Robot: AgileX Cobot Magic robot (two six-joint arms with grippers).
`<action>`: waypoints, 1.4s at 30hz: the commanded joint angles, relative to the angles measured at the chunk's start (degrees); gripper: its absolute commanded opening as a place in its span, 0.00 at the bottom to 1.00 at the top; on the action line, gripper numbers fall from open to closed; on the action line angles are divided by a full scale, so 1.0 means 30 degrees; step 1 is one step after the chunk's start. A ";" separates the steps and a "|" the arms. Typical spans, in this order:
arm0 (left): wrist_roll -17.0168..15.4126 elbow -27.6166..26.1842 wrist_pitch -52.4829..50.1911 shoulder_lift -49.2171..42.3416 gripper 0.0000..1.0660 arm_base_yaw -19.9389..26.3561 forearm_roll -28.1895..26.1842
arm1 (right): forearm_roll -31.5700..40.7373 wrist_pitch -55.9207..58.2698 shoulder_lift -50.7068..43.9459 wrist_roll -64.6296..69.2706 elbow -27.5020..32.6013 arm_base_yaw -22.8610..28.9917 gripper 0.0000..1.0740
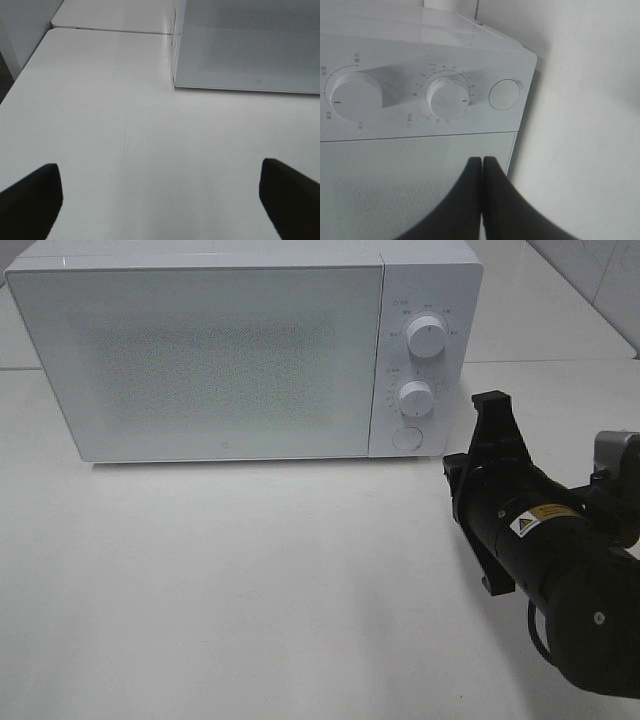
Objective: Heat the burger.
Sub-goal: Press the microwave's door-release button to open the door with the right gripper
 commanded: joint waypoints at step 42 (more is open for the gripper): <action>0.0019 0.0019 -0.0172 -0.0401 0.94 0.0019 -0.0076 | -0.1299 0.2922 0.7105 0.1642 -0.8117 -0.4011 0.00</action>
